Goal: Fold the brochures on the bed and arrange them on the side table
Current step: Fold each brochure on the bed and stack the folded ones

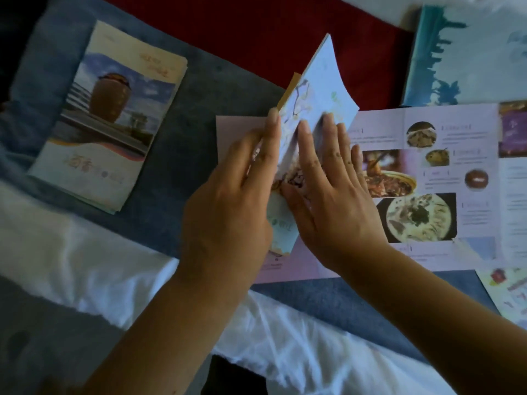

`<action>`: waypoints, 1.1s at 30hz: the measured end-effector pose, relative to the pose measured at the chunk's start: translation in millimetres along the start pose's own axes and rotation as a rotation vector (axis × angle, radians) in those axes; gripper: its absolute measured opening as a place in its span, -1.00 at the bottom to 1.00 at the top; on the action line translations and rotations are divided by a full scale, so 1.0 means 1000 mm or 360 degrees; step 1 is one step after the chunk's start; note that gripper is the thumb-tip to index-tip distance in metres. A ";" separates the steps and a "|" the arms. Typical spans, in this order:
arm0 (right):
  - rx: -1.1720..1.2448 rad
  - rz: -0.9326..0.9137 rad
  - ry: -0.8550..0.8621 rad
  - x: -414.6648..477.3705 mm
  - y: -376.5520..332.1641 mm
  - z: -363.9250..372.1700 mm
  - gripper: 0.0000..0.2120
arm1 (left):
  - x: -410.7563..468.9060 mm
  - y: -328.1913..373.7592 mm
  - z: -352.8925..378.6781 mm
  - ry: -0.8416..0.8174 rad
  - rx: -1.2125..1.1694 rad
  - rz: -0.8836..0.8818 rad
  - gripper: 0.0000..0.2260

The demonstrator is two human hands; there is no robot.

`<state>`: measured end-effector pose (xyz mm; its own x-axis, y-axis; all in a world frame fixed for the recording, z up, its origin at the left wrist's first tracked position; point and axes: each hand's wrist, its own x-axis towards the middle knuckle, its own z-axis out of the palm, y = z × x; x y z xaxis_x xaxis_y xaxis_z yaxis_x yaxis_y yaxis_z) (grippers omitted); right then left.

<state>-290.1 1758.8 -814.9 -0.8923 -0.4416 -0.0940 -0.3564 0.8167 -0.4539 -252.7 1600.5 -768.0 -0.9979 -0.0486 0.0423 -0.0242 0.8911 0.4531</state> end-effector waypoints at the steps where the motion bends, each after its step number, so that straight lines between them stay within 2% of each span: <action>1: 0.0003 -0.0019 0.0005 0.002 -0.003 0.001 -0.33 | 0.000 -0.003 0.000 0.0048 0.0086 0.0027 -0.46; 7: -0.0008 -0.0109 -0.0025 0.020 -0.017 0.001 -0.37 | 0.003 -0.018 -0.003 0.0139 0.0296 0.0012 -0.55; 11: 0.0021 -0.0114 -0.0055 0.030 -0.025 0.004 -0.39 | 0.010 -0.032 -0.008 0.0142 0.0335 0.0028 -0.54; 22: -0.0074 -0.0194 0.0000 0.053 -0.045 0.018 -0.45 | 0.039 -0.090 -0.027 0.0015 0.0241 0.0168 -0.45; 28: -0.0176 -0.0204 -0.0028 0.056 -0.048 0.030 -0.45 | 0.034 -0.110 -0.013 -0.0115 0.0249 0.0130 -0.59; 30: -0.0185 -0.0207 -0.0031 0.056 -0.049 0.034 -0.46 | 0.029 -0.110 -0.014 -0.0192 0.0284 0.0075 -0.52; 33: -0.0164 -0.0199 -0.0008 0.055 -0.049 0.037 -0.48 | 0.017 -0.102 -0.020 -0.0370 0.0309 -0.0017 -0.30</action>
<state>-311.7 1681.0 -830.5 -0.8377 -0.5441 -0.0471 -0.4915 0.7887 -0.3693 -266.0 1499.7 -795.5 -0.9839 0.0259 -0.1767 -0.0236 0.9619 0.2725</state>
